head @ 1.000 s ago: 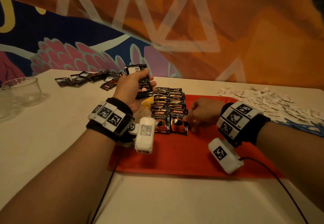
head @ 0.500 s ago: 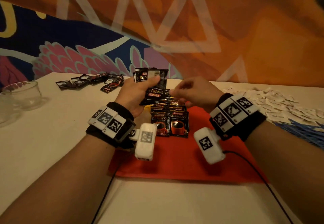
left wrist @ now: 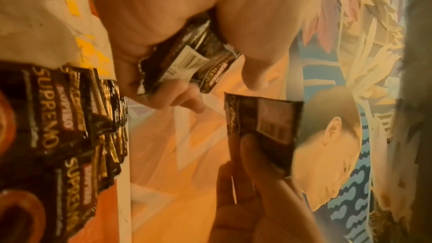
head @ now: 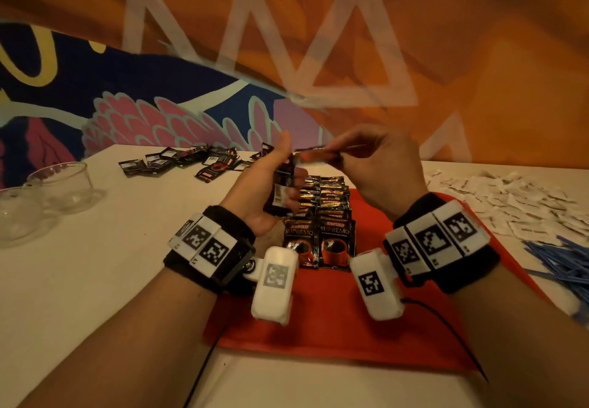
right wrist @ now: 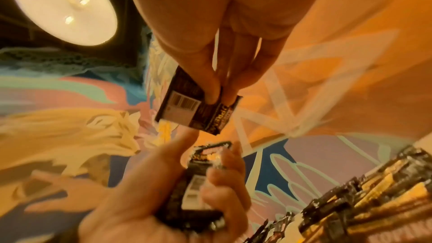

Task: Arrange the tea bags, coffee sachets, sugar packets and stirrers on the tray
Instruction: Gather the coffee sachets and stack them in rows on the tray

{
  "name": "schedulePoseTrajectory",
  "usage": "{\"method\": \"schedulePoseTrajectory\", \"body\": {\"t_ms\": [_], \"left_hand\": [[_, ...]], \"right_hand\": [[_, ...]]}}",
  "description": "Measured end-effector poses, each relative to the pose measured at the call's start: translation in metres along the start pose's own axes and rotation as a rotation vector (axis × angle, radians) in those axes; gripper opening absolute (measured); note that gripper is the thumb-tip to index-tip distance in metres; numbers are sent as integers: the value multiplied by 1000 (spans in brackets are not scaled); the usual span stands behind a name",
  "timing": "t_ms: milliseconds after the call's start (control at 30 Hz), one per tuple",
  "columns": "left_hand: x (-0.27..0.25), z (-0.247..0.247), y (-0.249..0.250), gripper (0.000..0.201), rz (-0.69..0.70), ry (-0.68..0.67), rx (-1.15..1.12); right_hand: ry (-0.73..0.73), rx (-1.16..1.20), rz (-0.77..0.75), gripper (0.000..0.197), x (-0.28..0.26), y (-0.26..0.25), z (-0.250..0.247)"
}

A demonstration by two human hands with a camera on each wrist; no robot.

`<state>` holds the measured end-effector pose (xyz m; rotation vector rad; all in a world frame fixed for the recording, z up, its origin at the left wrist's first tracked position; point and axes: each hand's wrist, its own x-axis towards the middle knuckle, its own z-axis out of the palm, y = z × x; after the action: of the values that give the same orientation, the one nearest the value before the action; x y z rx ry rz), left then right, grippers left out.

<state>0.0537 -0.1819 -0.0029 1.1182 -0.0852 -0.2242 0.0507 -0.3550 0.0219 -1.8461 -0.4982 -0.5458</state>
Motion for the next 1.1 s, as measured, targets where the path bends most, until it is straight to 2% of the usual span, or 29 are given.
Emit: {"method": "schedulePoseTrajectory", "body": {"t_ms": [67,133,233,300,433,567,633,767,833,933,1100], "left_hand": [[-2,2,0,33,73,62,5],[-2,3,0,37,163,145,27],[0,2,-2,34,260,194,24],[-1,4,-3,29,296,193,61],[-5,10,-4,21,355,109,117],[-5,10,-3,15,441,151,204],[-6,10,-3,14,478,168,283],[-8,12,-1,19,465,160,290],[-9,11,1,21,452,171,272],[-8,10,2,9,436,210,262],[-8,17,2,10,383,271,214]], "right_hand": [[-78,-48,-43,43,-4,0,4],[-137,-101,-52,45,-6,2,5],[-97,-37,35,36,-2,7,3],[-96,8,112,20,-2,10,3],[-131,-127,117,10,-5,17,8],[-105,-111,128,11,-3,19,9],[-127,1,159,13,-5,18,9],[-151,272,258,9,-7,12,7],[-164,298,265,11,-7,10,6],[-163,318,261,9,-9,9,7],[-127,303,270,18,-8,12,10]]}}
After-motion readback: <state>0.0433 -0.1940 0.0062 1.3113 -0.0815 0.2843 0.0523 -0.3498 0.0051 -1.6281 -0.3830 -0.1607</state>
